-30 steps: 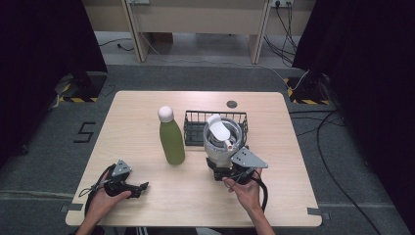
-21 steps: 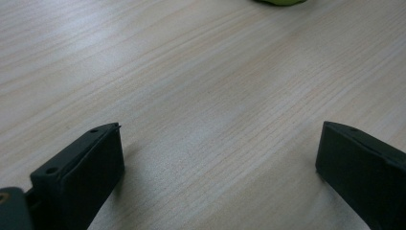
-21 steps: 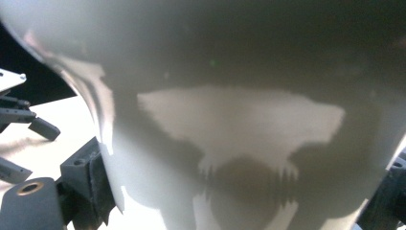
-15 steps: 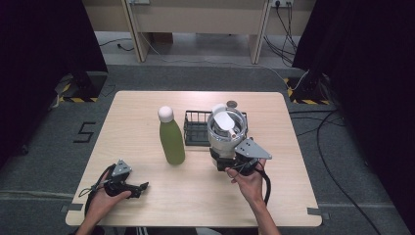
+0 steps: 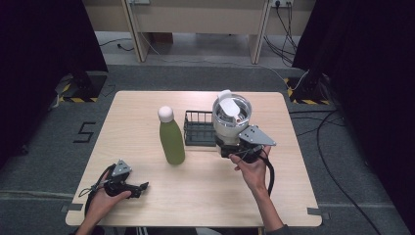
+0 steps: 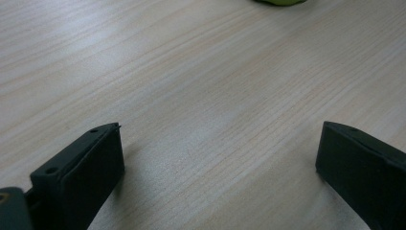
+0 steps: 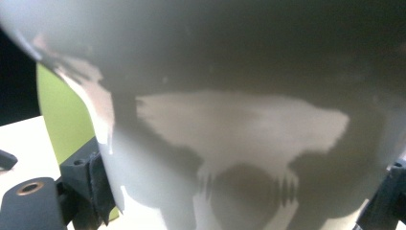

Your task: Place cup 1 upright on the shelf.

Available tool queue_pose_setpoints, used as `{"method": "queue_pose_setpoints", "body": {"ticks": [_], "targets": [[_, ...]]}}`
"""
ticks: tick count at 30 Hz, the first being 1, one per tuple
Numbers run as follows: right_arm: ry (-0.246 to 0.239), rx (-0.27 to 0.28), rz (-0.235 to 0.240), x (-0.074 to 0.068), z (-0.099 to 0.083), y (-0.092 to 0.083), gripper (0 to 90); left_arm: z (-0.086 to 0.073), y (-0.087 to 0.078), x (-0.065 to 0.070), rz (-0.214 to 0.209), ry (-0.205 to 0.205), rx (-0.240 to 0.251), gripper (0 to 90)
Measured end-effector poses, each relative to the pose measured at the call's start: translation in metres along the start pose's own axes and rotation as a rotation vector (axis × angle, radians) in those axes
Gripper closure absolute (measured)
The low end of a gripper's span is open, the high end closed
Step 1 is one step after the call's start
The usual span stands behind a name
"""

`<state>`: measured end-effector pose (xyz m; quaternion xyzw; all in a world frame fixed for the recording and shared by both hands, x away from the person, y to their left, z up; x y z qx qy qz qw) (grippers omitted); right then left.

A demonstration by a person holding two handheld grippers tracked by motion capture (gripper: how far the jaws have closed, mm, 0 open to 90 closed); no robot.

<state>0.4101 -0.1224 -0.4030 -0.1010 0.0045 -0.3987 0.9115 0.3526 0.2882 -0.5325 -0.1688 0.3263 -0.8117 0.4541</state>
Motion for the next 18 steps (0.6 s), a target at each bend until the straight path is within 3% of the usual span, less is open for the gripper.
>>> {"method": "queue_pose_setpoints", "body": {"ticks": [18], "targets": [[0.011, -0.009, -0.051, 0.026, 0.021, 0.014, 10.4, 0.000, 0.000, 0.000, 0.000, 0.000, -0.001, 1.7]]}}
Point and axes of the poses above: each handheld gripper's, and its own axes: y roughly forward along the jaws, z roughly out of its top, x roughly to its right, the point moved 1 cm from there along y, roughly forward along the jaws, and after that the axes turned 4 degrees about z, right-handed, at the moved point
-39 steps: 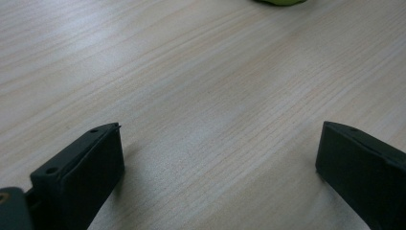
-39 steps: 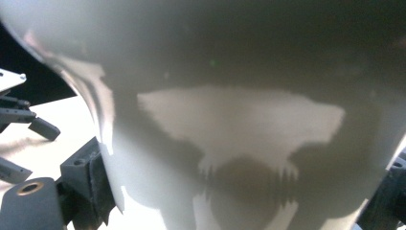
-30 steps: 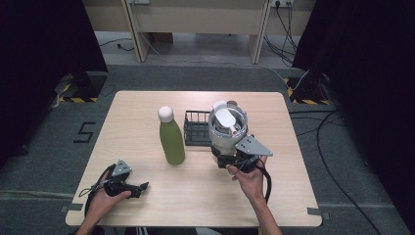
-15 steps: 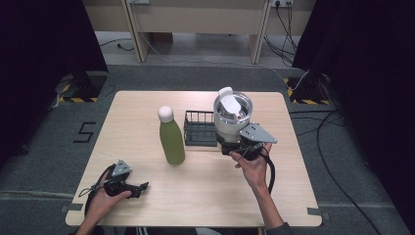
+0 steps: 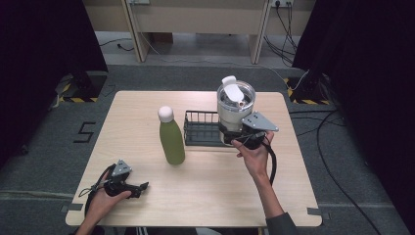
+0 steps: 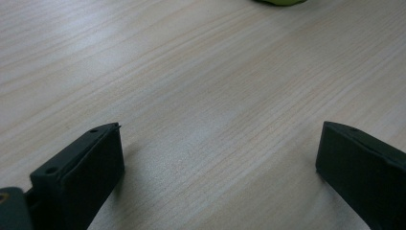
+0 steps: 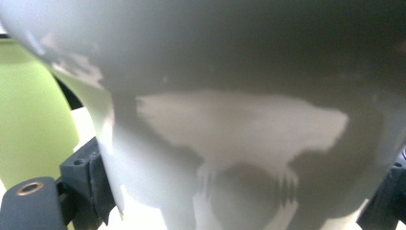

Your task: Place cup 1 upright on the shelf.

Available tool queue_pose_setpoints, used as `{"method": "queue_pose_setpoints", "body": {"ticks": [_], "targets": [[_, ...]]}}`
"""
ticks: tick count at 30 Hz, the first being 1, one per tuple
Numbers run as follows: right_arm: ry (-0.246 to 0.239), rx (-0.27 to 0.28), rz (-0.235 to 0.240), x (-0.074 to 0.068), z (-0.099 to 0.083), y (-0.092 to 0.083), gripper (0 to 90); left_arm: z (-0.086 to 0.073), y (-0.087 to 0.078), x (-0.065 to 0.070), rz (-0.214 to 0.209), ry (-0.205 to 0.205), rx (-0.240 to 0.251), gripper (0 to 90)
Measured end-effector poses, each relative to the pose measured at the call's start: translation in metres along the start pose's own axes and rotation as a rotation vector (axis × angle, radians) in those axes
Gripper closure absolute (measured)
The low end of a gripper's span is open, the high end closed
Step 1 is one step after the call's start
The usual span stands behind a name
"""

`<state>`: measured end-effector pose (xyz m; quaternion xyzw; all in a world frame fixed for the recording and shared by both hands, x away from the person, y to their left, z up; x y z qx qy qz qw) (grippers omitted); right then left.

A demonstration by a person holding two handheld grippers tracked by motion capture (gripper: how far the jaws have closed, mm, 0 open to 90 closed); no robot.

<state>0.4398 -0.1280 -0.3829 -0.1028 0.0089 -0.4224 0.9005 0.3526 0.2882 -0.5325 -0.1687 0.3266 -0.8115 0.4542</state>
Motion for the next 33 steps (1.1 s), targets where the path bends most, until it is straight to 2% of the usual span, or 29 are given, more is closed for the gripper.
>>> {"method": "queue_pose_setpoints", "body": {"ticks": [7, 10, 13, 16, 24, 33], "targets": [[-0.005, 0.004, -0.019, 0.011, 0.014, 0.008, 10.4, 0.000, 0.000, 0.000, -0.001, -0.001, 0.000, 1.7], [0.014, 0.004, -0.029, 0.019, 0.020, 0.013, 10.4, 0.000, 0.000, 0.000, -0.001, -0.001, 0.000, 1.7], [0.023, 0.001, -0.028, 0.022, 0.022, 0.016, 10.4, 0.000, 0.000, 0.000, -0.001, 0.000, -0.001, 1.7], [0.012, -0.010, -0.051, 0.029, 0.024, 0.023, 10.4, 0.000, 0.000, 0.000, -0.001, -0.001, -0.001, 1.6], [0.035, -0.005, -0.081, 0.041, 0.017, 0.035, 10.4, 0.000, 0.000, 0.000, -0.001, 0.000, -0.001, 1.7], [0.043, -0.013, -0.101, 0.046, 0.007, 0.043, 10.3, 0.000, 0.000, 0.000, -0.001, -0.001, -0.001, 1.7]]}}
Point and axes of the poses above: each handheld gripper's, and its own axes: y roughly forward along the jaws, z roughly out of its top, x roughly to its right, the point moved 1 cm from there along y, roughly forward along the jaws, and after that the axes turned 4 degrees about z, right-handed, at the moved point
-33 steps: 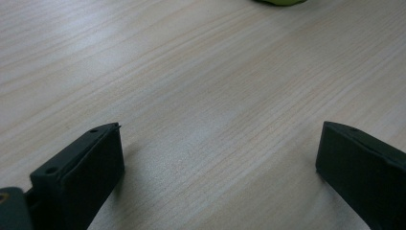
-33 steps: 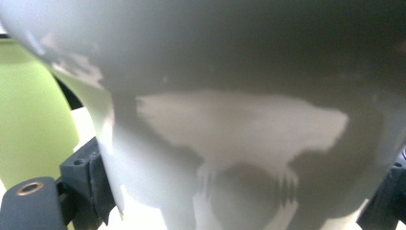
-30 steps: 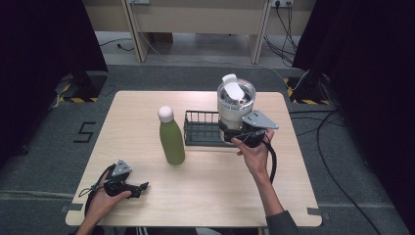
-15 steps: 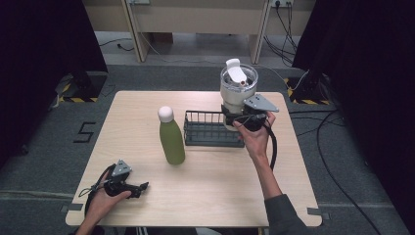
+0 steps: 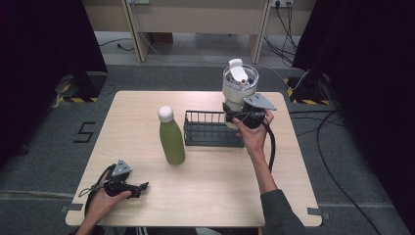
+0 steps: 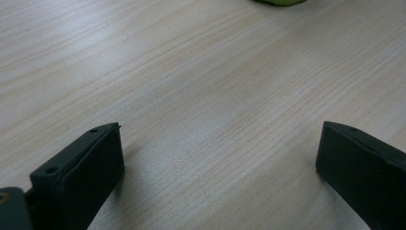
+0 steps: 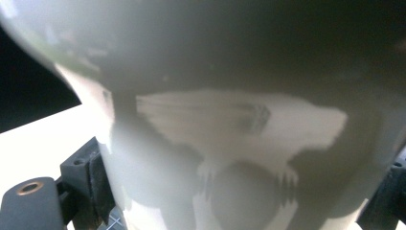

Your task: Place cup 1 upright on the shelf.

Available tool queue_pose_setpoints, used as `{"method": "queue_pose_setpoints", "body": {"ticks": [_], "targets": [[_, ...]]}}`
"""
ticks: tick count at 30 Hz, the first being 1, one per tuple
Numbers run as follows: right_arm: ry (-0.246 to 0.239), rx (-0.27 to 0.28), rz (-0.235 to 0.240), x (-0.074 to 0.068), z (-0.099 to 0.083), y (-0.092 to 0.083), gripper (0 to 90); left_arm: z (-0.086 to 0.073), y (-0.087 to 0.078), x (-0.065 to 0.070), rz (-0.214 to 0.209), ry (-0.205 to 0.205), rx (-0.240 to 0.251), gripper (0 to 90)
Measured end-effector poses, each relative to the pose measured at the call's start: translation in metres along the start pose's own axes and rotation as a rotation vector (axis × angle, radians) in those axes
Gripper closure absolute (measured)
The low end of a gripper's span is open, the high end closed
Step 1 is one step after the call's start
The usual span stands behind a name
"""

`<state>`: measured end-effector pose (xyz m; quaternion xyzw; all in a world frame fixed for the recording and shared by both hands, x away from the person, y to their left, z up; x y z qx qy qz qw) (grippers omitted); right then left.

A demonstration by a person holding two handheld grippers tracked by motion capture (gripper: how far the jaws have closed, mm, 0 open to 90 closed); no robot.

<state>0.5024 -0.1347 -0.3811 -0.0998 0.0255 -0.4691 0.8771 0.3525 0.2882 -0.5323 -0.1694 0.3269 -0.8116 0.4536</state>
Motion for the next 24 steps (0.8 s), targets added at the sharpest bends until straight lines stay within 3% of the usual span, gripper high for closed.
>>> {"method": "queue_pose_setpoints", "body": {"ticks": [21, 24], "targets": [[0.013, -0.003, -0.016, 0.002, -0.024, 0.015, 10.3, 0.000, 0.000, 0.000, -0.001, 0.002, 0.001, 1.7], [-0.002, -0.013, -0.022, 0.001, -0.028, 0.015, 10.4, 0.000, 0.000, 0.000, -0.001, 0.002, 0.003, 1.7]]}}
Point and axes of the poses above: each handheld gripper's, and its own axes: y roughly forward along the jaws, z roughly out of its top, x roughly to its right, the point moved 1 cm from there along y, roughly forward along the jaws, and after that the axes turned 4 degrees about z, right-handed, at the moved point
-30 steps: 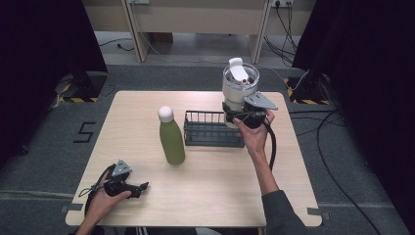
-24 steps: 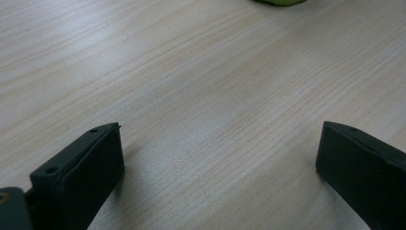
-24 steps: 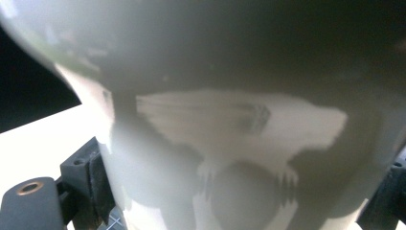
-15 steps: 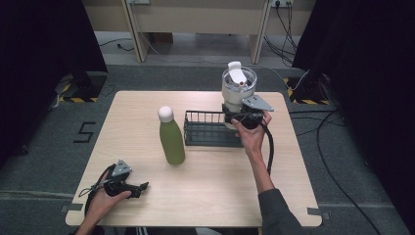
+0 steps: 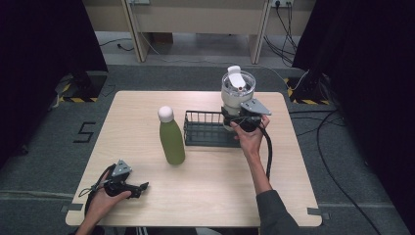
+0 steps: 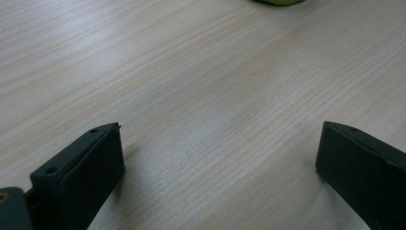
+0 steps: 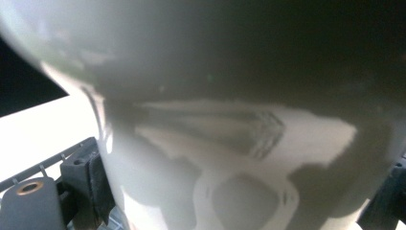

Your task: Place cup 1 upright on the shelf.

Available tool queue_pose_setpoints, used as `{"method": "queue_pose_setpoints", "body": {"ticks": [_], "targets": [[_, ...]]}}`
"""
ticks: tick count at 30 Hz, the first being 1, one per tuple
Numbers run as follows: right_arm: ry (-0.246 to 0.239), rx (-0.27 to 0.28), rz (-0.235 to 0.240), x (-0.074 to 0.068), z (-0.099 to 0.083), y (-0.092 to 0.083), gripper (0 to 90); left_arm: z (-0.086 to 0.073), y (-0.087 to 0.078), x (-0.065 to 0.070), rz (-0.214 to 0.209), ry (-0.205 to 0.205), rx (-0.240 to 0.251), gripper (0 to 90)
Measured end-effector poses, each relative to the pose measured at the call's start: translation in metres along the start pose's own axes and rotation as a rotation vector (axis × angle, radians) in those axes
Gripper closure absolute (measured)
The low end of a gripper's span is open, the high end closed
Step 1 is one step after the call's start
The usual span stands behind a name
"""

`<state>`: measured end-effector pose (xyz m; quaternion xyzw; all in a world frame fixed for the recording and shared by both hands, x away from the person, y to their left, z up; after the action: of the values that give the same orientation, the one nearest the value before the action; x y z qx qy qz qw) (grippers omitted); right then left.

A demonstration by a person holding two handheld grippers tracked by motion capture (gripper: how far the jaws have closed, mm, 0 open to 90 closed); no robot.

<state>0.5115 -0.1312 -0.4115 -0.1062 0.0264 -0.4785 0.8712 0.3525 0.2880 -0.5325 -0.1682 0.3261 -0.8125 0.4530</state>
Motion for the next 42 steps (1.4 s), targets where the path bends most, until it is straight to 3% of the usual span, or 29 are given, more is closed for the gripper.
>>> {"method": "queue_pose_setpoints", "body": {"ticks": [23, 25, 42], "targets": [[0.014, -0.023, 0.004, 0.000, -0.036, 0.014, 10.3, 0.000, 0.000, 0.000, 0.000, 0.002, -0.001, 1.7], [0.006, -0.002, 0.005, 0.000, -0.041, 0.015, 10.3, 0.000, 0.000, 0.000, 0.000, 0.001, -0.001, 1.7], [0.008, 0.026, 0.034, 0.004, -0.045, 0.016, 10.1, 0.000, 0.000, 0.000, 0.001, 0.000, -0.002, 1.6]]}}
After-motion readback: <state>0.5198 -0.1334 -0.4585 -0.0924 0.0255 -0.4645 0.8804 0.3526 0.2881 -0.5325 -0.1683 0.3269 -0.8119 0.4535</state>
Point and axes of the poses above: each handheld gripper's, and its own axes: y roughly forward along the jaws, z roughly out of its top, x roughly to its right, the point moved 1 cm from there along y, roughly forward along the jaws, and after that the axes turned 4 degrees about z, right-handed, at the moved point
